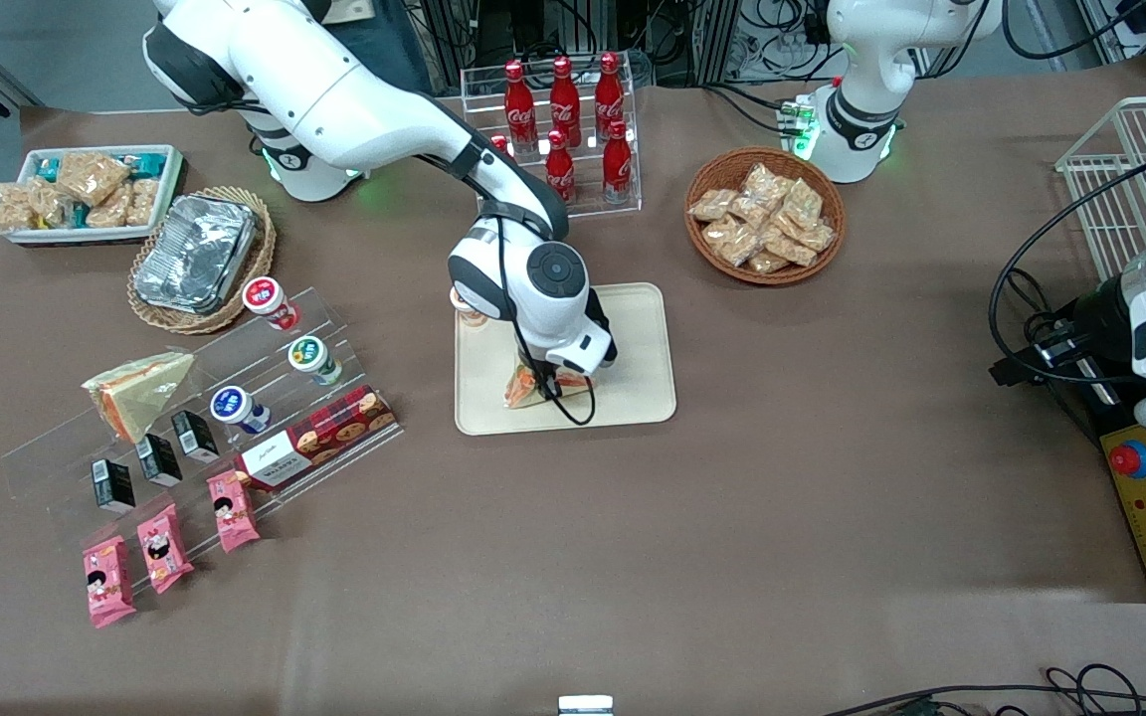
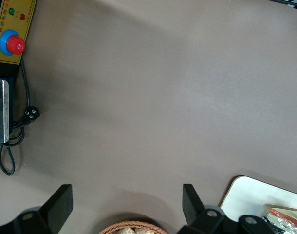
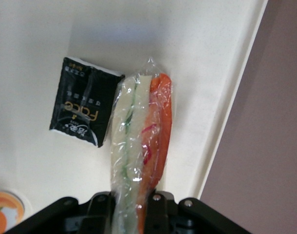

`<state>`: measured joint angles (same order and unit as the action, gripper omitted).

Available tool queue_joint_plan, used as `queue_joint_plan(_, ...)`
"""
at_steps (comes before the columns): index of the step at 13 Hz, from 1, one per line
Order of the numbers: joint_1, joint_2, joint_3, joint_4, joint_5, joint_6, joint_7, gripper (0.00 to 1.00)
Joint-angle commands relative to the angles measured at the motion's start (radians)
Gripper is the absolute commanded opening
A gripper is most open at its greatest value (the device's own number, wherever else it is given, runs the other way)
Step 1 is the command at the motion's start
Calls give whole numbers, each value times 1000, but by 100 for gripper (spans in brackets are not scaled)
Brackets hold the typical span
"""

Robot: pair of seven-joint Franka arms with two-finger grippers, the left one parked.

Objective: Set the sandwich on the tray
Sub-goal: 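Lower the sandwich onto the tray and open the right gripper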

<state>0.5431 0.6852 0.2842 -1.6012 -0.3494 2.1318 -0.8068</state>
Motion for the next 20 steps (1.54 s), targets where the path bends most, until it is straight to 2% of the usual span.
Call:
queue_joint_plan(1,26,10,3,0,-28,-10,101,15)
queue_joint_plan(2,28,10,3,1,-28,-10,119,25)
queue_joint_plan(3,28,10,3,0,-28,-10,133,56)
queue_joint_plan(4,29,13,3,0,-28,-12,132,100)
queue_joint_plan(7,28,8,3,1,-28,-35,135,100)
queue_joint_plan(10,25,-15,4,6,-16,-134,168,100)
queue_joint_plan(13,40,-41,15,7,-14,-205,346,100)
queue_joint_plan(16,55,-104,15,9,-13,-309,469,100)
queue_joint_plan(20,8,-237,3,15,-14,-452,471,100)
